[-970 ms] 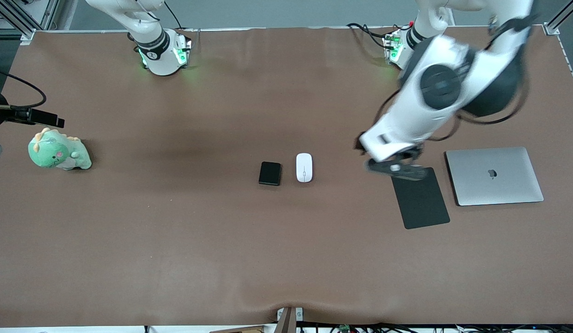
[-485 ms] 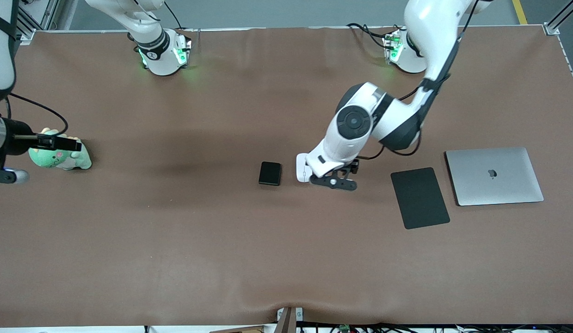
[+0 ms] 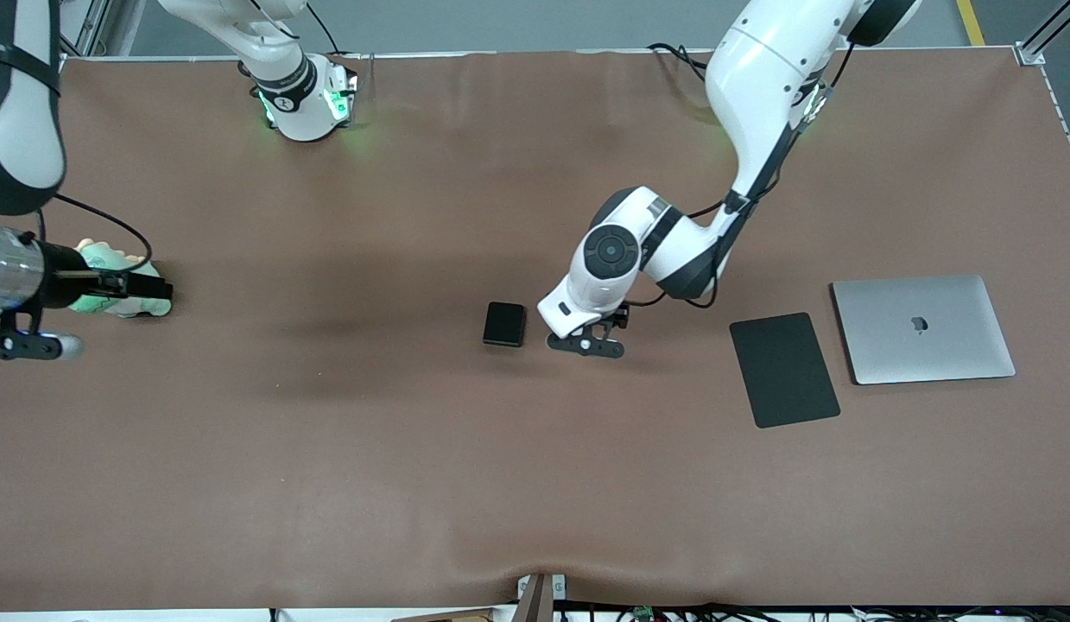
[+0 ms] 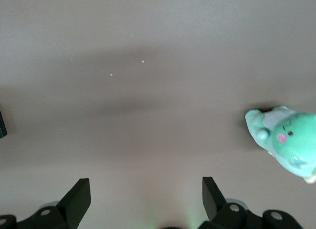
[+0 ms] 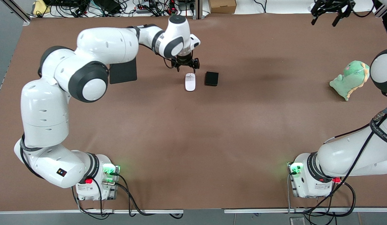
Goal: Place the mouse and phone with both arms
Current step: 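Grasp the white mouse with the left gripper while the right gripper reaches the phone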
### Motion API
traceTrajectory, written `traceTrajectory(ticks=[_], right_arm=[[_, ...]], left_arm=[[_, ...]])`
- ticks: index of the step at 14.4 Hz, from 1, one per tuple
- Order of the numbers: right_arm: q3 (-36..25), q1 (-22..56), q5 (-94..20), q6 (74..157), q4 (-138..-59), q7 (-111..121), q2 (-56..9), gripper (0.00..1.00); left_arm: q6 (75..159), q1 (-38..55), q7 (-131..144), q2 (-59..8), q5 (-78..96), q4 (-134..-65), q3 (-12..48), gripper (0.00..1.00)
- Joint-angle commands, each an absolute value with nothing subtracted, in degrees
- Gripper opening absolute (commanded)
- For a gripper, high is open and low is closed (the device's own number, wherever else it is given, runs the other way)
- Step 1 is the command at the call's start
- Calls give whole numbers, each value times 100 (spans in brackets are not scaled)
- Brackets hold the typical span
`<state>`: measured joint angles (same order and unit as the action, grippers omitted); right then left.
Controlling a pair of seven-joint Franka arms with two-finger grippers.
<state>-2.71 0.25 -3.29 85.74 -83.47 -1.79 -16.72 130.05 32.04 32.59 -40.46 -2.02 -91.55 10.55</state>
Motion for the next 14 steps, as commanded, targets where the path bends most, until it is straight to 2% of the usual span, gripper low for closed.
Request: traceTrajectory(ticks=[1, 9, 13, 14], right_arm=[[-272, 219, -491, 8754, -8385, -229, -1793, 100], [-272, 553, -861, 9219, -8429, -633, -2214, 100], [-264, 869, -993, 9544, -8640, -1263, -2259, 100], [-264, 1009, -993, 9658, -8640, -1414, -2285, 100]], left_arm=[[13043, 3340, 3524, -4192, -482, -9106, 958, 100], [13052, 3533, 4298, -4438, -580, -9088, 958, 97], [13052, 3568, 4456, -4535, -580, -9062, 958, 81], [13052, 3568, 4456, -4535, -580, -9062, 958, 72]])
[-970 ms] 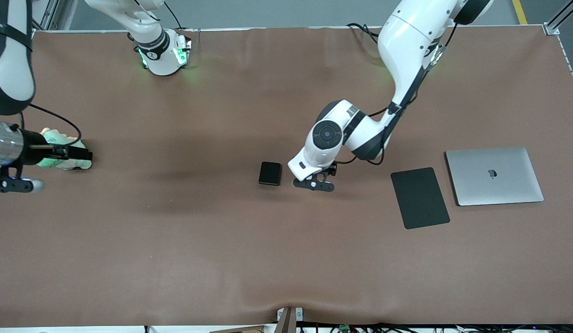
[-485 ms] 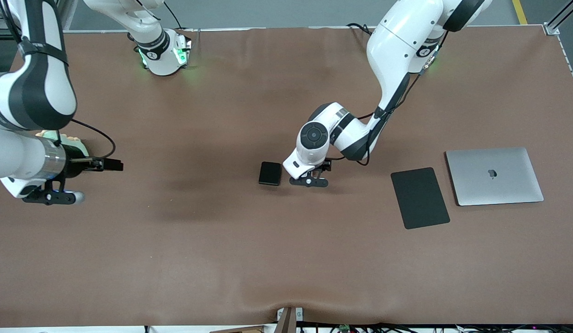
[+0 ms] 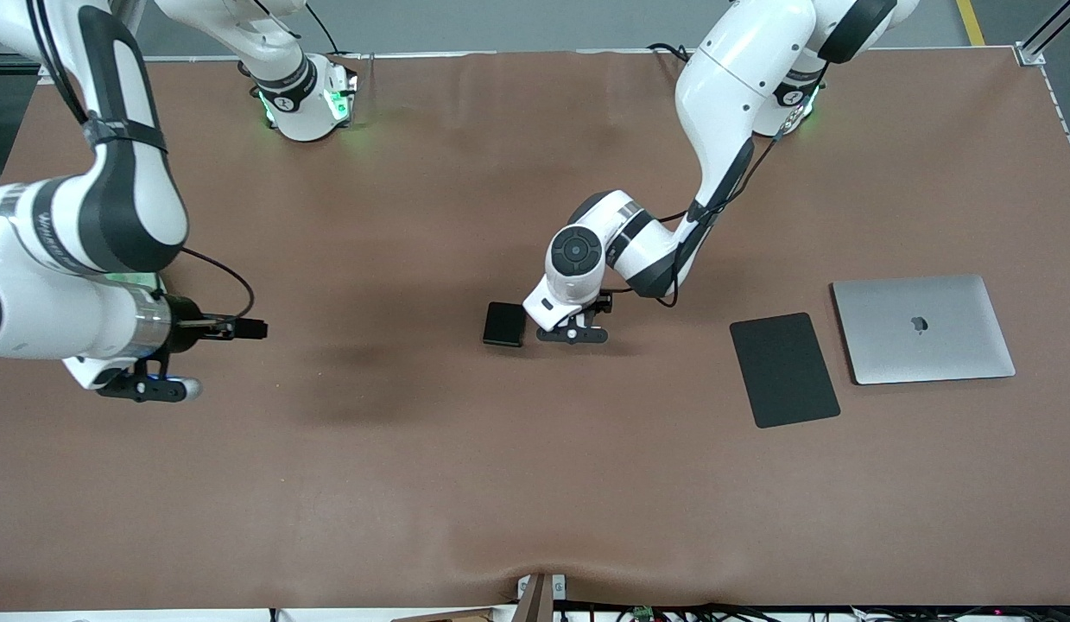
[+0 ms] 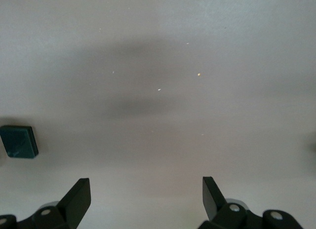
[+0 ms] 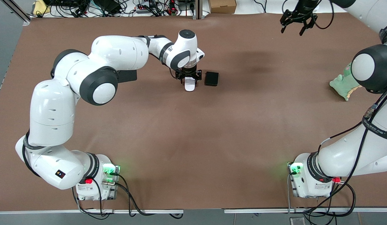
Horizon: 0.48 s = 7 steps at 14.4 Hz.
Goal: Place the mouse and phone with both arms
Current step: 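Grasp the white mouse with the left gripper while the right gripper reaches the phone, then carry the mouse over the mouse pad while the right gripper grasps the phone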
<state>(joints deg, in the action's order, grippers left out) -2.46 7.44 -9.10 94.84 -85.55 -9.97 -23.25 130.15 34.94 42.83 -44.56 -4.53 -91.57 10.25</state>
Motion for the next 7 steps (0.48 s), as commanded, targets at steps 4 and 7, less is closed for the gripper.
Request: traceTrajectory(ticks=[4, 7], right_arm=[[-264, 1318, -1089, 9949, -8640, -1686, -2434, 100], [-264, 1703, -1178, 10159, -8640, -2222, -2610, 100]], left_arm=[[12964, 3516, 4403, -4369, -589, -9053, 958, 11], [12605, 3201, 4290, -3974, -685, -9053, 949, 0]])
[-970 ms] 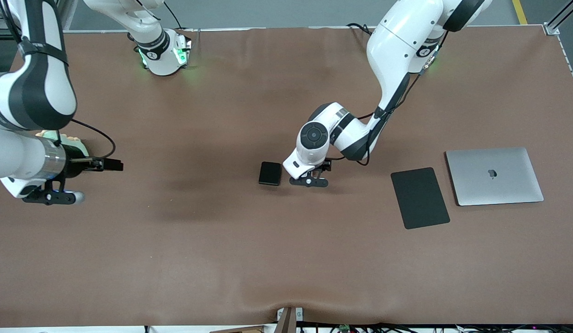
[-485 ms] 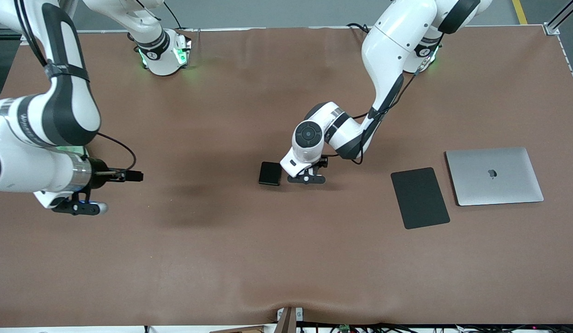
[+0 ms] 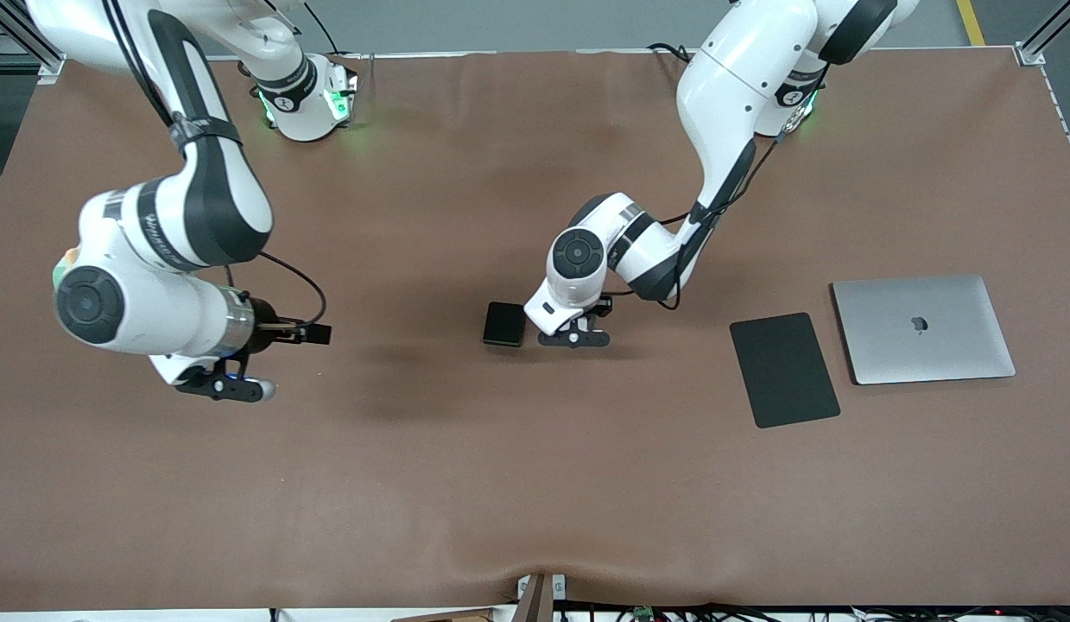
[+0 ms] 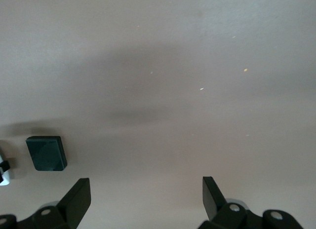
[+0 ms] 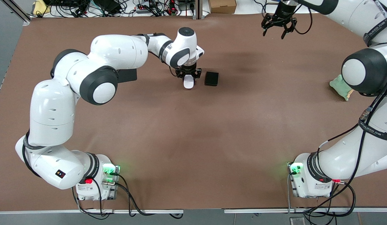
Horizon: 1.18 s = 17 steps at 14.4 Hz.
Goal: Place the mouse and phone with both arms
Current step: 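Carry the mouse over the mouse pad while the right gripper grasps the phone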
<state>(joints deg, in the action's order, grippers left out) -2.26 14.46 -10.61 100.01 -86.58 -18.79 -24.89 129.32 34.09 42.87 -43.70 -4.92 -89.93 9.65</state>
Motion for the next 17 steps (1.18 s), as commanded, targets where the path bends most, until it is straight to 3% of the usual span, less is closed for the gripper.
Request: traceTrajectory(ticks=[1, 5, 17], right_arm=[[-264, 1827, -1178, 10265, -8631, -2311, -2697, 100], [-264, 2468, -1178, 10914, -8631, -2765, -3084, 100], [-272, 3550, -1178, 11804, -8622, -3489, -3884, 100]], left_arm=[[12430, 3051, 4037, -3764, -738, -9070, 949, 0], [12155, 2121, 2823, -3428, -747, -9132, 976, 0], [12928, 238, 2664, -3840, -1512, -9501, 958, 0]])
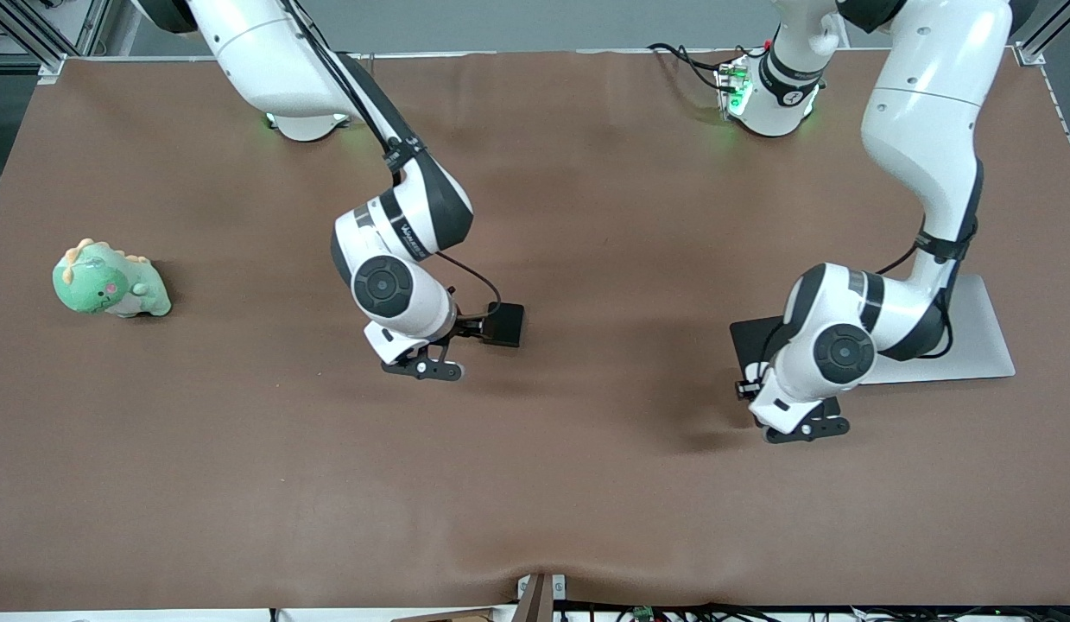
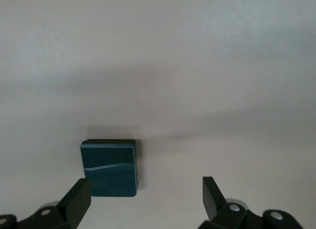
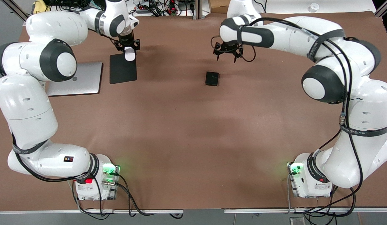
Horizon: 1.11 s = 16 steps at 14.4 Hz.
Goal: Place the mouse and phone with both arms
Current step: 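Carry the mouse over the mouse pad while the right gripper grasps the phone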
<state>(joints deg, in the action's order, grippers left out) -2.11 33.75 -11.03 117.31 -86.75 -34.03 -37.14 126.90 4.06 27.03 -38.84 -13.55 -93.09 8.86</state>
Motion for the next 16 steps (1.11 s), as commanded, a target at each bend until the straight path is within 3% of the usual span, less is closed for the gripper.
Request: traceTrajectory(ticks=[1, 16], right_arm=[[-264, 3603, -1178, 11839, -8622, -3559, -3911, 100], [-290, 4192, -1090, 12805, -8622, -4166, -4605, 100]], left_arm=[[12990, 255, 2628, -3919, -1512, -9501, 958, 0], [13236, 18, 2461, -3762, -1582, -10213, 967, 0]])
